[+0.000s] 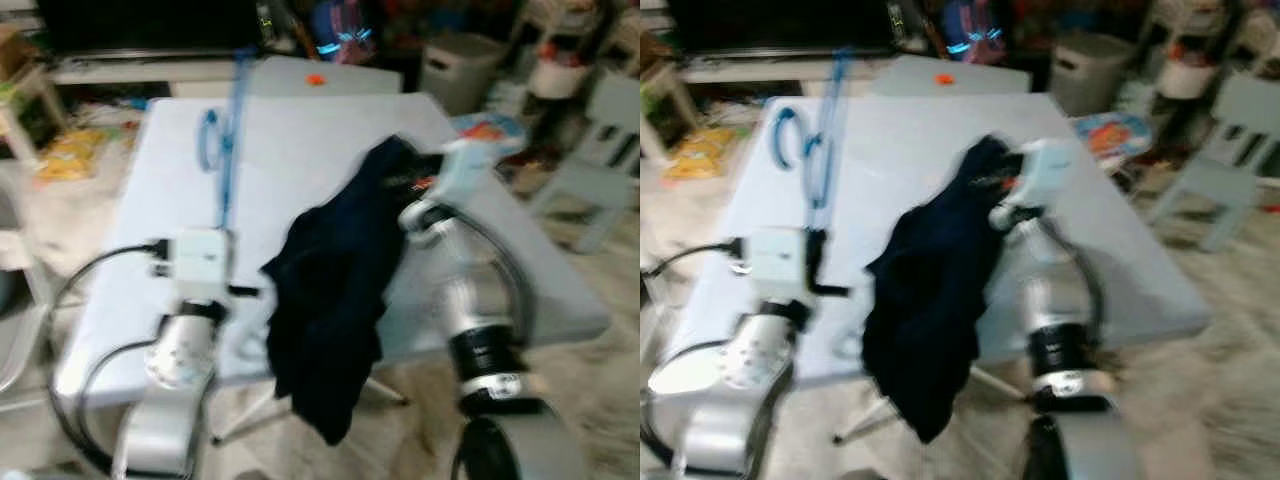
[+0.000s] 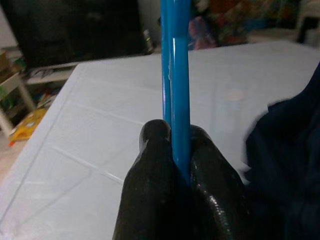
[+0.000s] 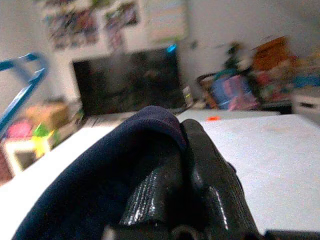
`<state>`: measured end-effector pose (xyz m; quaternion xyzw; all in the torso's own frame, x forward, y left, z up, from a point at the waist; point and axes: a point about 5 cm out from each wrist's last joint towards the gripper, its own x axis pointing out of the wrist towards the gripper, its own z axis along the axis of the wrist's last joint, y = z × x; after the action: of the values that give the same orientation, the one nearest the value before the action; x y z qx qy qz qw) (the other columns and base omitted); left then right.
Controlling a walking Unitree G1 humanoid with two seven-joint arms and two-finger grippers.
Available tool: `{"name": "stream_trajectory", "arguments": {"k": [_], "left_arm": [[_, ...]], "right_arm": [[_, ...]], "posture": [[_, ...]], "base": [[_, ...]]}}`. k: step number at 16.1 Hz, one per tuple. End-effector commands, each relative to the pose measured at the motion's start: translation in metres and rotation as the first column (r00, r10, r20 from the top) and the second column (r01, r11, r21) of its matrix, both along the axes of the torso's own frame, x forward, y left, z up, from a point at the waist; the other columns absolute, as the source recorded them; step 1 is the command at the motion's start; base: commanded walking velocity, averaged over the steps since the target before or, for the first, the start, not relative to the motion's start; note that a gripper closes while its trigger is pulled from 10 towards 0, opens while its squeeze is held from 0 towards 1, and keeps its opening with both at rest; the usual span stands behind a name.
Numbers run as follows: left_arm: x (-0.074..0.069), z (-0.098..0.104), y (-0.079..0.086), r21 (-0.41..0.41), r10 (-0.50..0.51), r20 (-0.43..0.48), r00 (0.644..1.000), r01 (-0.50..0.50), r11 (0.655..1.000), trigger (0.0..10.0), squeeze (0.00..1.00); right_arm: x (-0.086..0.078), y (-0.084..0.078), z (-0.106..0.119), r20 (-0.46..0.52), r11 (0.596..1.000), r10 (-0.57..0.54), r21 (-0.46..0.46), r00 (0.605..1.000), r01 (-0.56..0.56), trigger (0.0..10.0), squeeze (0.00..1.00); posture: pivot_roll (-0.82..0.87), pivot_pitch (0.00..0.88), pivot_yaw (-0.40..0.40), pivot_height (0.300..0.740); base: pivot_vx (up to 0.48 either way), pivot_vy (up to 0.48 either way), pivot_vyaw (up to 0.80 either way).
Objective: Hang hanger
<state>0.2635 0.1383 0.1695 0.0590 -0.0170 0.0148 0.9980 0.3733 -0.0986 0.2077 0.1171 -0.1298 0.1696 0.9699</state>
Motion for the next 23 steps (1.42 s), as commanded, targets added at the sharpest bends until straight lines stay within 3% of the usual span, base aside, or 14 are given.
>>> {"name": "stream_trajectory", "arguments": {"k": [1,5,10,12,14,15,16,17,18,19,21,22,23], "left_arm": [[0.000,0.002,-0.002,0.002,0.016,0.007,1.000,-0.016,1.000,10.0,0.00],[-0.001,-0.004,-0.002,0.003,0.040,-0.018,0.999,-0.040,0.999,10.0,0.00],[0.001,-0.006,-0.003,0.018,0.048,-0.024,0.999,-0.047,0.999,10.0,0.00],[0.002,-0.006,-0.004,0.017,0.046,-0.025,0.999,-0.045,0.999,10.0,0.00],[0.002,-0.007,-0.006,0.015,0.042,-0.025,0.999,-0.042,0.999,10.0,0.00],[0.002,-0.006,-0.006,0.013,0.043,-0.024,0.999,-0.042,0.999,10.0,0.00],[0.002,-0.007,-0.006,0.012,0.043,-0.024,0.999,-0.043,0.999,10.0,0.00],[0.003,-0.007,-0.007,0.010,0.046,-0.025,0.999,-0.046,0.999,10.0,0.00],[0.002,-0.007,-0.007,0.006,0.047,-0.023,0.999,-0.047,0.999,10.0,0.00],[0.002,-0.007,-0.007,0.004,0.048,-0.023,0.999,-0.048,0.999,10.0,0.00],[0.001,-0.008,-0.007,0.000,0.049,-0.028,0.998,-0.049,0.999,10.0,0.00],[0.001,-0.009,-0.008,-0.002,0.047,-0.031,0.998,-0.047,0.999,10.0,0.00],[0.001,-0.010,-0.010,-0.004,0.040,-0.033,0.999,-0.040,0.999,10.0,0.00]], "right_arm": [[0.000,-0.007,0.005,0.019,1.000,-0.011,-0.011,1.000,0.011,10.0,0.00],[-0.004,0.001,0.000,0.020,0.999,0.035,-0.039,0.999,-0.034,10.0,0.00],[-0.004,0.004,0.001,0.035,0.996,0.048,-0.075,0.998,-0.045,10.0,0.00],[-0.002,0.011,-0.007,-0.032,0.993,0.095,-0.071,0.995,-0.097,10.0,0.00],[0.003,0.029,-0.023,-0.150,0.963,0.168,-0.187,0.974,-0.195,10.0,0.00],[0.005,0.034,-0.022,-0.158,0.955,0.187,-0.203,0.969,-0.217,10.0,1.00],[0.006,0.036,-0.022,-0.163,0.946,0.188,-0.237,0.969,-0.223,10.0,1.00],[0.010,0.040,-0.024,-0.200,0.903,0.166,-0.361,0.965,-0.231,10.0,1.00],[0.013,0.038,-0.029,-0.229,0.830,0.140,-0.504,0.963,-0.240,10.0,1.00],[0.014,0.035,-0.026,-0.215,0.777,0.162,-0.574,0.963,-0.259,10.0,1.00],[0.016,0.025,-0.021,-0.177,0.746,0.154,-0.624,0.972,-0.232,10.0,1.00],[0.017,0.015,-0.021,-0.152,0.712,0.140,-0.672,0.978,-0.206,10.0,1.00],[0.017,0.004,-0.023,-0.152,0.706,0.124,-0.681,0.981,-0.194,10.0,1.00]], "posture": [[0.19,0.084,-0.055,0.740],[0.18,0.087,-0.060,0.740],[0.18,0.087,-0.062,0.740],[0.17,0.086,-0.064,0.740],[0.18,0.085,-0.069,0.740],[0.18,0.085,-0.073,0.740],[0.18,0.081,-0.078,0.740],[0.18,0.080,-0.082,0.740],[0.18,0.080,-0.086,0.740],[0.18,0.081,-0.087,0.740],[0.18,0.083,-0.086,0.740],[0.17,0.085,-0.086,0.740],[0.17,0.085,-0.085,0.740]], "base": [[0.000,0.000,0.00],[0.000,0.000,0.00],[0.000,0.000,0.71],[0.000,0.000,0.38],[0.000,0.000,0.00],[0.000,0.000,0.00],[0.000,0.000,0.00],[0.000,0.000,0.00],[0.000,0.000,0.00],[0.000,0.000,0.00],[0.000,0.000,0.00],[0.000,0.000,0.00],[0.000,0.000,0.00]]}}
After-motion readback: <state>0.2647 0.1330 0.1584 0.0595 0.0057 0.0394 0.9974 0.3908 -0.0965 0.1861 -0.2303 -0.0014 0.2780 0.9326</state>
